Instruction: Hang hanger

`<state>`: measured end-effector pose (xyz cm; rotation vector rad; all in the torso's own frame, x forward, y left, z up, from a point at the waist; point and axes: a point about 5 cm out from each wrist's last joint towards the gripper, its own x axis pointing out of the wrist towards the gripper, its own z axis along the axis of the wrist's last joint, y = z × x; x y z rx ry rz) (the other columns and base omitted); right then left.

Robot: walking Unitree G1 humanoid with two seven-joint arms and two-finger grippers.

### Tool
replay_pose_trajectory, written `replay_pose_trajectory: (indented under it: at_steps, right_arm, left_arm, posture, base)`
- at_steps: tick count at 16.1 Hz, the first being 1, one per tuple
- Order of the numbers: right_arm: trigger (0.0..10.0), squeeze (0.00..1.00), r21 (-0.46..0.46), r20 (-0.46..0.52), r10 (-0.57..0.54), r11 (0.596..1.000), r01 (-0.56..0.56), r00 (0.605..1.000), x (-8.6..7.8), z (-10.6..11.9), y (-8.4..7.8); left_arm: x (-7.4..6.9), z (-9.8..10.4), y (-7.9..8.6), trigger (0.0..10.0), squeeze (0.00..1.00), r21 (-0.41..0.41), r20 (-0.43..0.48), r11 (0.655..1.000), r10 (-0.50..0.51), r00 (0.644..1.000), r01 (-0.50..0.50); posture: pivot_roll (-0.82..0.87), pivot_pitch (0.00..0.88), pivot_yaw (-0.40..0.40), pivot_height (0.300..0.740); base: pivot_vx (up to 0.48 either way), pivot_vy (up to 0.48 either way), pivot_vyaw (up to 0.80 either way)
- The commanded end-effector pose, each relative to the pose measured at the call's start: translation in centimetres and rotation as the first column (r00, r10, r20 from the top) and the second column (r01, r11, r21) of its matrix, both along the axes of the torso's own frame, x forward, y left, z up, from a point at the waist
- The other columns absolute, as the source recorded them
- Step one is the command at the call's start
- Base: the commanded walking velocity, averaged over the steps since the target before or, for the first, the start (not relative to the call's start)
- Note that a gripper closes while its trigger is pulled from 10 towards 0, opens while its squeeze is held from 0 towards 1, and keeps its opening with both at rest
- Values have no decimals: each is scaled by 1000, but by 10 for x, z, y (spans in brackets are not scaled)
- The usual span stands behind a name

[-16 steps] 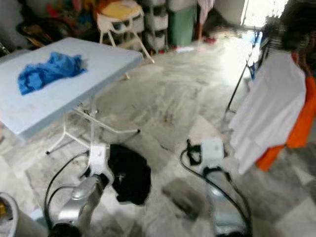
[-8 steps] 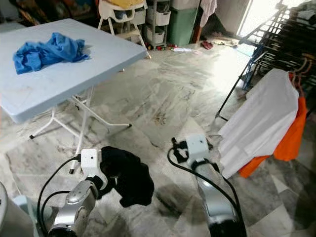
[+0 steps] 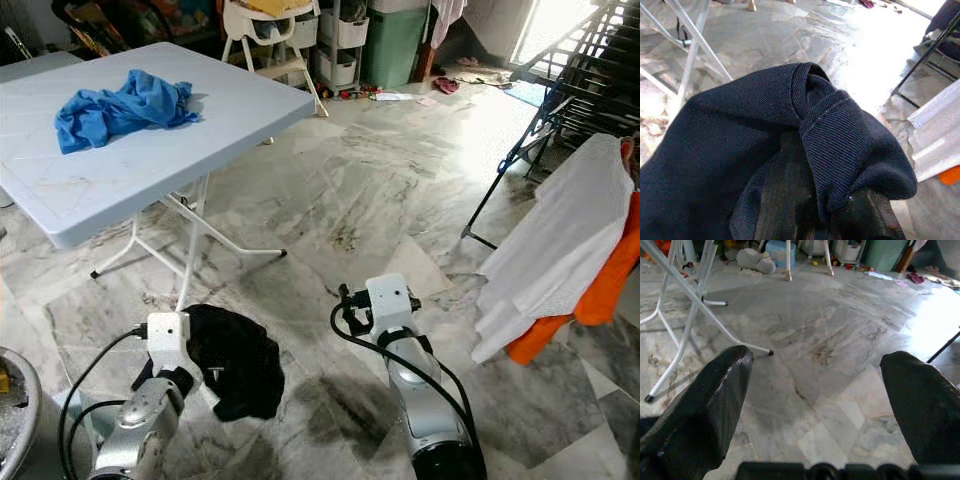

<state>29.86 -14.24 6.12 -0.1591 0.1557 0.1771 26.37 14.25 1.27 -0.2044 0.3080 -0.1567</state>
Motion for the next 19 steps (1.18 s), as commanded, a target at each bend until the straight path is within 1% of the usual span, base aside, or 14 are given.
replay_pose_trajectory:
  at_steps: [1,4,5,8,14,19]
  right_arm:
    - [10000,0,12,22,-21,1000,21,1000,1,3,-5]
    - [10000,0,11,27,-46,999,46,999,-3,2,-12]
    - [10000,0,12,27,-53,999,53,998,-4,1,-13]
    - [10000,0,15,31,-57,998,57,998,-4,2,-14]
    - [10000,0,15,32,-72,997,72,997,-7,1,-17]
    - [10000,0,21,36,-82,996,81,996,-6,1,-17]
  left_arm:
    - [2,5,1,10000,0,4,36,1000,-7,999,7]
    - [3,5,0,10000,0,2,43,1000,-17,999,17]
    - [5,6,1,10000,0,4,43,1000,-20,999,20]
    - [7,7,1,10000,0,6,45,1000,-29,999,29]
    - [10,7,1,10000,0,14,42,999,-39,998,39]
    - [12,5,0,10000,0,19,34,999,-51,998,51]
  posture:
    - [-112,0,17,740]
    - [-124,0,31,740]
    - [-131,0,37,740]
    - [-142,0,46,740]
    - [-149,0,57,740]
    - [-156,0,65,740]
  base:
    - [307,0,-494]
    - [333,0,-637]
    - [356,0,-619]
    - [359,0,-527]
    - [359,0,0]
    - [349,274,0]
